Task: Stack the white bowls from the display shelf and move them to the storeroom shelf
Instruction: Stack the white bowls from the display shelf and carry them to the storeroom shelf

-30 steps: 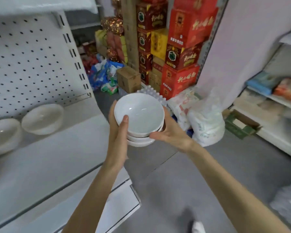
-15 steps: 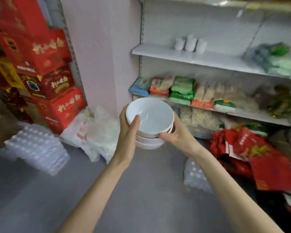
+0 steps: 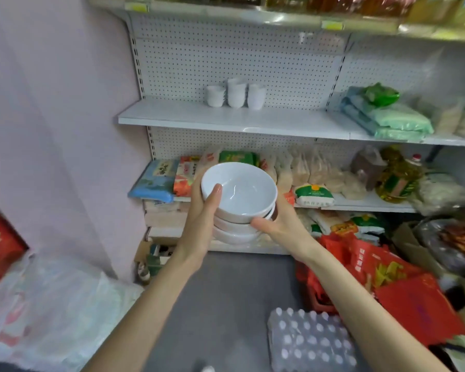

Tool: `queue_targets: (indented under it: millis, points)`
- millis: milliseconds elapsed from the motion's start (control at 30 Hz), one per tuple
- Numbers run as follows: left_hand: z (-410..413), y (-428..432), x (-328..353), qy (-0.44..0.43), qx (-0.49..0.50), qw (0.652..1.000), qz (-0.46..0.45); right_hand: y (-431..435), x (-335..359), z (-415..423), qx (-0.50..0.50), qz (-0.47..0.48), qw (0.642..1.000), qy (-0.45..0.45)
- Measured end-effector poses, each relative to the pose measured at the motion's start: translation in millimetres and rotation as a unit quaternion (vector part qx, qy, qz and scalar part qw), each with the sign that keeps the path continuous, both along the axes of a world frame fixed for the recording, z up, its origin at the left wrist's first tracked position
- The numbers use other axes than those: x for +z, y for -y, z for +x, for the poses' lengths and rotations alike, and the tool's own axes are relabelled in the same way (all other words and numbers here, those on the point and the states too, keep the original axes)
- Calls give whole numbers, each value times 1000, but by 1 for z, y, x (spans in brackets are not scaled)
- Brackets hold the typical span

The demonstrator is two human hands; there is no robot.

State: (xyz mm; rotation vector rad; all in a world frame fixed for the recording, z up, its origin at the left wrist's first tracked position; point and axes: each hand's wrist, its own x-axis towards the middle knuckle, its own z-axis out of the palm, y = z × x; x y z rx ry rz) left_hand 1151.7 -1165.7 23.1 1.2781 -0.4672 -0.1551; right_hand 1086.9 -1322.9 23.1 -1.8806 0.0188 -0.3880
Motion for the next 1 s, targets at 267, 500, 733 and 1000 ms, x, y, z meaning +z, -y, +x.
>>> queue_targets:
  millis: [267, 500, 733, 1000]
  points:
    - [207, 144, 24, -5, -54, 998, 18, 129, 15, 188, -72, 16, 997, 11]
    - [352, 298, 12, -9, -69, 998, 0, 283, 10, 330, -95, -5, 995, 2]
    - [486, 450, -6, -19, -44, 999, -7, 433, -9, 464, -57, -19, 998, 2]
    - [569, 544, -24, -50, -34, 998, 26, 530, -25, 552, -71, -19, 996, -49]
